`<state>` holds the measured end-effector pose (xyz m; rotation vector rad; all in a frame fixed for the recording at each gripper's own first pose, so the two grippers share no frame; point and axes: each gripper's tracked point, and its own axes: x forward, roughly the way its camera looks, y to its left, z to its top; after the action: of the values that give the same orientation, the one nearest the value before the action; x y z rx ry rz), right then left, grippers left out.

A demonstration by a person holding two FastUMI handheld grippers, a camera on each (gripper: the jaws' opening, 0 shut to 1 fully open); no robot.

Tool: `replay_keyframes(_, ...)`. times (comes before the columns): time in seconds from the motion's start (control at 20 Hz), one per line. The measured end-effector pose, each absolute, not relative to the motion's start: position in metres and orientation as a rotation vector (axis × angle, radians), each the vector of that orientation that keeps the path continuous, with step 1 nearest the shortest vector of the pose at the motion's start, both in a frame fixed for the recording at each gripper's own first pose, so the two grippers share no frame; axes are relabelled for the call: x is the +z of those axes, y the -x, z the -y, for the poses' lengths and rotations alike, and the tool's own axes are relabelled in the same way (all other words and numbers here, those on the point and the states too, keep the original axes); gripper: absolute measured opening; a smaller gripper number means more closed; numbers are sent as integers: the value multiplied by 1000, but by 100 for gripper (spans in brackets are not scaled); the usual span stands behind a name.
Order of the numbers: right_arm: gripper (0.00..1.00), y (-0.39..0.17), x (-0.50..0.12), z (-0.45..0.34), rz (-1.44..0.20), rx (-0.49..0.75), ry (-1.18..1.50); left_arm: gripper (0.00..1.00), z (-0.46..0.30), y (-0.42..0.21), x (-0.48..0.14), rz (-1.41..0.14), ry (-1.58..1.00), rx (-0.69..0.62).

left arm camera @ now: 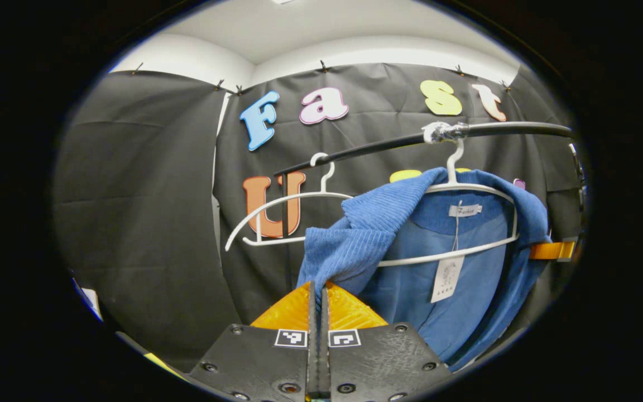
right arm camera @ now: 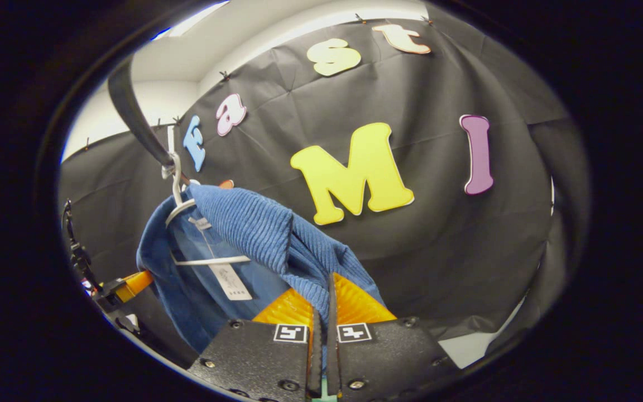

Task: Grasp the clothes on the hanger with both hands and then place them into the laundry hamper below.

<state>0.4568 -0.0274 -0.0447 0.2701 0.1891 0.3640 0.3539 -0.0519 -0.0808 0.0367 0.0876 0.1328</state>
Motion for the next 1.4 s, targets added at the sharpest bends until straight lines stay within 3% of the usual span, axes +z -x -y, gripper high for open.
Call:
replay_keyframes(0.1, 7, -461, -37, 33, -182, 365, -290, 5, 47, -356, -73, -80, -47, 142)
replay_keyframes(0.15, 7, -465, -32, 37, -180, 364, -307, 0, 46, -357, -68, -75, -50, 143)
replay_keyframes(0.2, 7, -467, -26, 40, -178, 365, -337, 5, 42, -358, -65, -73, -53, 145)
replay_keyframes(0.25, 7, -467, -22, 42, -176, 369, -361, 0, 39, -359, -61, -70, -57, 148)
replay_keyframes(0.3, 7, -469, -17, 43, -173, 370, -379, 5, 37, -362, -58, -67, -60, 150)
replay_keyframes(0.45, 6, -472, -3, 45, -152, 367, -404, 5, 32, -367, -49, -56, -67, 158)
replay_keyframes(0.5, 7, -472, 1, 46, -148, 368, -415, 0, 30, -369, -44, -51, -67, 160)
replay_keyframes(0.55, 7, -473, 5, 47, -142, 366, -422, 5, 29, -371, -40, -42, -66, 162)
replay_keyframes(0.6, 7, -474, 10, 49, -132, 367, -428, 0, 27, -372, -36, -36, -68, 162)
replay_keyframes(1.1, 6, -493, 56, 53, -65, 376, -509, 0, 15, -391, -6, -4, -89, 169)
replay_keyframes(1.4, 6, -526, 64, 63, -38, 309, -509, 0, 1, -413, 14, 21, -82, 184)
